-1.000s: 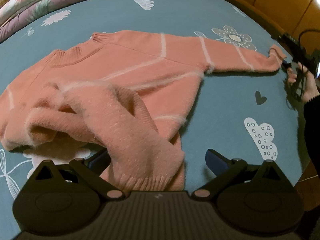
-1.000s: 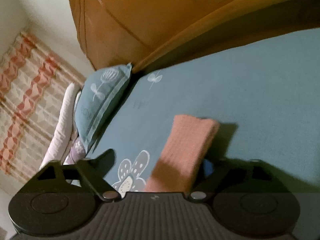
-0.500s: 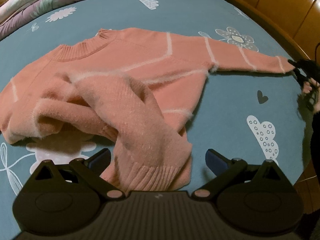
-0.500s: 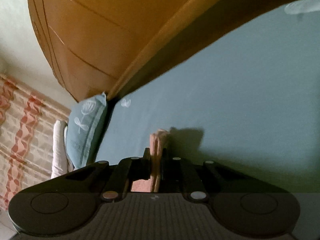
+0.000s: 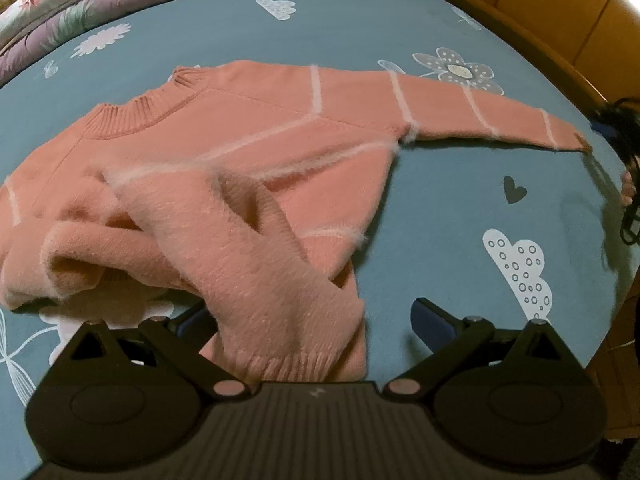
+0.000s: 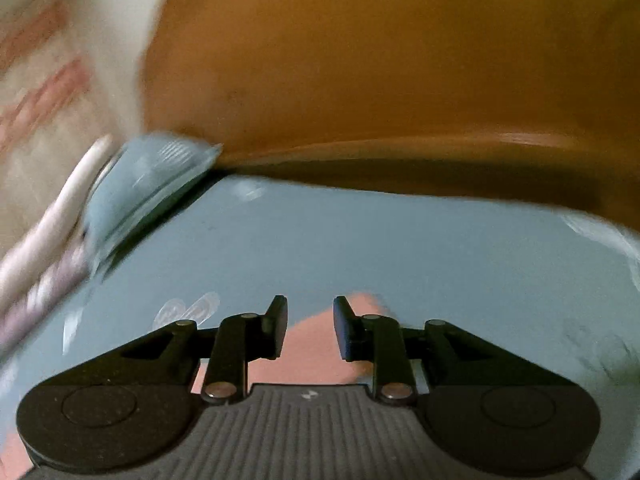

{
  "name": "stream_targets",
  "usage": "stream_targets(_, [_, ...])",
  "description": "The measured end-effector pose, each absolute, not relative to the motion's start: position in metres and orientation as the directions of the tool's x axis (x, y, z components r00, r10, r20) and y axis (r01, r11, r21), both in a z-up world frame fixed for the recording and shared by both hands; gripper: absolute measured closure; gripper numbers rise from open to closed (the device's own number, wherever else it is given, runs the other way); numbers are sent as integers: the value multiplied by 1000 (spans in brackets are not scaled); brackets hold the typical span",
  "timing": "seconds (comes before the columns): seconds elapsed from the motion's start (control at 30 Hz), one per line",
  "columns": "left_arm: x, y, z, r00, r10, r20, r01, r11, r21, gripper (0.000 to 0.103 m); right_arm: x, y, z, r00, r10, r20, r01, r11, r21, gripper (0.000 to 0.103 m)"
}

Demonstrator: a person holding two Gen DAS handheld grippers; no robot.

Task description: Fold clothes

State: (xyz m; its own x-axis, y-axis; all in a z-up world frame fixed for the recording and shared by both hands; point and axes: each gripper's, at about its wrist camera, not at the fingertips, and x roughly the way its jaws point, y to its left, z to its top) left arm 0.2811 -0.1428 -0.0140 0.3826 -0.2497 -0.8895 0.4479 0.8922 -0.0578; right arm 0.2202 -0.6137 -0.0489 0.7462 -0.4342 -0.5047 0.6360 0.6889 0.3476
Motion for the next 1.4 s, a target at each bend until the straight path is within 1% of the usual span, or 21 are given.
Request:
stream_targets(0.2, [278, -139, -14, 388, -249, -887, 428, 901, -65, 3, 269, -610, -61, 695, -418, -586, 588, 799, 128, 73])
stream_targets(0.27, [277, -135, -15, 387, -247, -888, 413, 908, -72, 3, 270, -613, -69, 676, -391, -625, 568, 817, 103, 73])
stream_targets(0.4, [277, -132, -18, 384, -242, -891, 392, 916, -80, 3, 256, -602, -89, 664, -401, -632, 525, 851, 11, 73])
stream_targets(0.53, [277, -136, -17, 390, -244, -888, 404, 912, -73, 3, 274, -624, -85, 606, -477, -636, 583, 811, -53, 73])
stream_targets(0.57, [276, -137, -15, 393, -249, -885, 411, 909, -73, 3, 278, -632, -82, 584, -498, -641, 614, 788, -54, 73])
stream_targets(0.63, [274, -138, -13, 399, -255, -881, 419, 905, -72, 3, 275, -639, -69, 569, -513, -643, 669, 743, -1, 72])
stream_targets(0.7, [273, -137, -12, 403, -259, -878, 418, 906, -75, 3, 268, -626, -52, 632, -479, -609, 639, 767, 61, 71])
stream_targets(0.77, [274, -137, -11, 411, -264, -873, 416, 906, -79, 3, 276, -608, -53, 679, -392, -621, 564, 819, 100, 62])
stream_targets(0.8, [275, -137, -11, 416, -265, -870, 415, 907, -78, 3, 281, -599, -55, 696, -342, -632, 523, 844, 118, 55])
stream_targets(0.83, [276, -138, -10, 424, -264, -867, 413, 908, -74, 3, 286, -589, -57, 710, -291, -641, 480, 867, 137, 50])
stream_targets(0.87, [276, -138, -9, 434, -262, -862, 412, 909, -68, 3, 291, -580, -59, 722, -240, -649, 436, 886, 157, 49])
stream_targets(0.9, [276, -138, -8, 445, -261, -857, 410, 910, -64, 3, 295, -576, -65, 714, -224, -663, 427, 890, 159, 49])
stream_targets(0.93, [276, -137, -6, 453, -262, -852, 408, 911, -63, 3, 296, -579, -75, 688, -245, -683, 464, 872, 155, 50])
stream_targets(0.97, [275, -136, -5, 461, -265, -847, 406, 911, -64, 3, 291, -585, -81, 685, -266, -678, 495, 853, 164, 53])
stream_targets(1.07, [273, -128, -3, 480, -270, -835, 391, 917, -71, 3, 281, -589, -79, 688, -316, -654, 545, 819, 178, 53])
stream_targets(1.1, [273, -125, -3, 484, -268, -833, 383, 921, -73, 3, 281, -587, -76, 680, -331, -655, 561, 810, 173, 52])
stream_targets(1.13, [273, -123, -3, 487, -265, -832, 374, 924, -76, 3, 282, -584, -73, 671, -345, -656, 576, 800, 168, 47])
stream_targets(1.2, [274, -119, -3, 496, -258, -829, 354, 932, -78, 3, 283, -580, -66, 654, -374, -658, 605, 780, 158, 46])
stream_targets(1.23, [275, -117, -3, 500, -254, -828, 345, 935, -79, 3, 286, -572, -63, 670, -345, -657, 577, 799, 169, 43])
stream_targets(1.37, [274, -112, -2, 520, -245, -818, 312, 946, -85, 3, 314, -521, -57, 749, -137, -648, 359, 906, 223, 37])
stream_targets(1.4, [273, -110, -2, 525, -241, -816, 303, 949, -86, 3, 322, -509, -57, 752, -96, -652, 312, 923, 224, 33])
